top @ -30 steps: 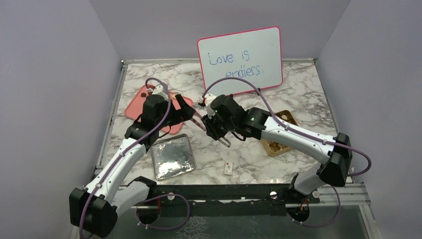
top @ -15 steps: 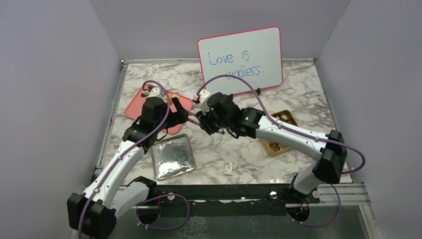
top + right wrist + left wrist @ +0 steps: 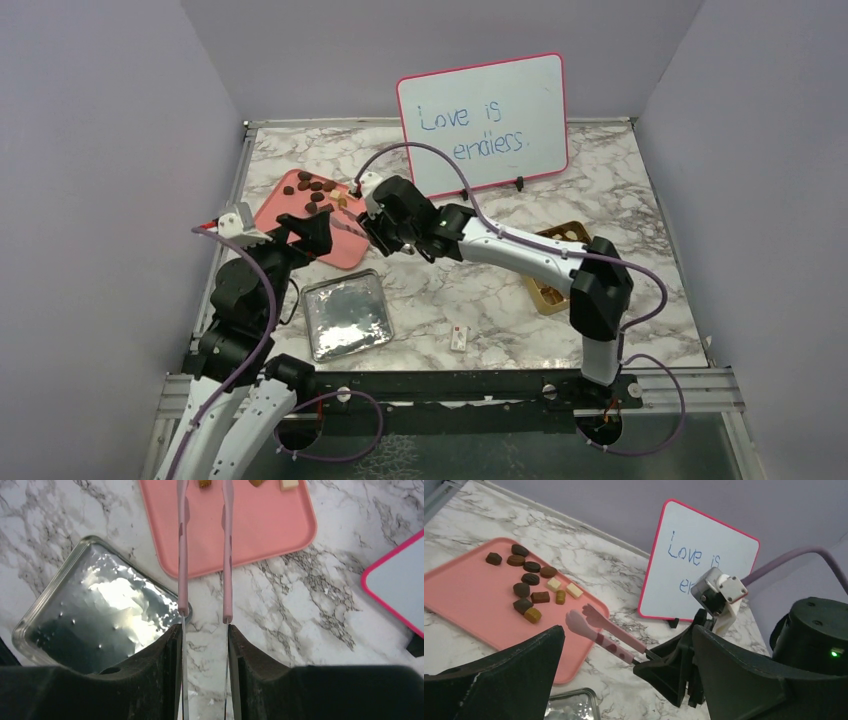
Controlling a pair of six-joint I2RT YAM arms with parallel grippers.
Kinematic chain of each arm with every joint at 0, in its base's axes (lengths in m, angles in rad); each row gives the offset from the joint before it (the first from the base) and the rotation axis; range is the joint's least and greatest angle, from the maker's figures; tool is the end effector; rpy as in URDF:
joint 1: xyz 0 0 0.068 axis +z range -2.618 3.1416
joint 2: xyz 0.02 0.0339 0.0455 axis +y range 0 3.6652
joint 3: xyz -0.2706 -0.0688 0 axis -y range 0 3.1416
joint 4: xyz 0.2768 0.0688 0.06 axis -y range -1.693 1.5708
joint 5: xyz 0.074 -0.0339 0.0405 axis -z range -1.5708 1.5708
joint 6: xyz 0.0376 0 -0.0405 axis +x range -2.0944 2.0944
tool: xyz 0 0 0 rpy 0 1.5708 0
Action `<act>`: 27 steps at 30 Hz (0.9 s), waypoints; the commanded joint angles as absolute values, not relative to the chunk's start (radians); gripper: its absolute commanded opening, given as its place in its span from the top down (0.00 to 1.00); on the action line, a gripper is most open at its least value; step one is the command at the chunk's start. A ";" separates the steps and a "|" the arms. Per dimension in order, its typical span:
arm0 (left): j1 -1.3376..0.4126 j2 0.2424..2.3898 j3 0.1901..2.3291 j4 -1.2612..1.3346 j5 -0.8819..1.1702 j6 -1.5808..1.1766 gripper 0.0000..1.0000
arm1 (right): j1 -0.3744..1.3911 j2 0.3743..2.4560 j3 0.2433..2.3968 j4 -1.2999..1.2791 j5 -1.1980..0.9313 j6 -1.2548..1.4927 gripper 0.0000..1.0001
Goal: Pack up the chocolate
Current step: Adjust the clamp, then pick up the fake chocolate from the plate.
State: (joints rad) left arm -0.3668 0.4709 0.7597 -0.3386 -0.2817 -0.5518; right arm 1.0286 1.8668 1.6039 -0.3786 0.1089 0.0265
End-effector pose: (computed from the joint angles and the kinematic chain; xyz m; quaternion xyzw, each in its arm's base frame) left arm 0.1317 -0.0394 0.3671 -0.1626 0.7053 -0.2114 0.6568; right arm 0.2466 0.4014 0.2917 -0.4074 0.7946 0.1832 0.4111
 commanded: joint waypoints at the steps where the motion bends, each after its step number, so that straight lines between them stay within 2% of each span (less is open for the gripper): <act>1: -0.367 0.350 0.669 -0.318 -0.403 -0.519 0.01 | 1.034 1.979 1.724 -0.324 0.120 0.009 0.60; 6: -0.367 0.262 0.656 -0.319 -0.462 -0.528 0.01 | 1.034 2.094 1.803 -0.299 0.115 0.009 0.60; 13: -0.367 0.247 0.665 -0.336 -0.482 -0.519 0.01 | 1.034 2.223 1.926 -0.336 0.118 -0.005 0.60; 27: -0.366 0.236 0.665 -0.336 -0.493 -0.511 0.01 | 1.032 2.337 2.038 -0.372 0.122 -0.038 0.60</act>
State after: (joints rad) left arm -0.3668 0.2508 0.6506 -0.3389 -0.4652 -0.5289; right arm 1.0283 2.2990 1.9846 -0.3527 0.1093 -0.0212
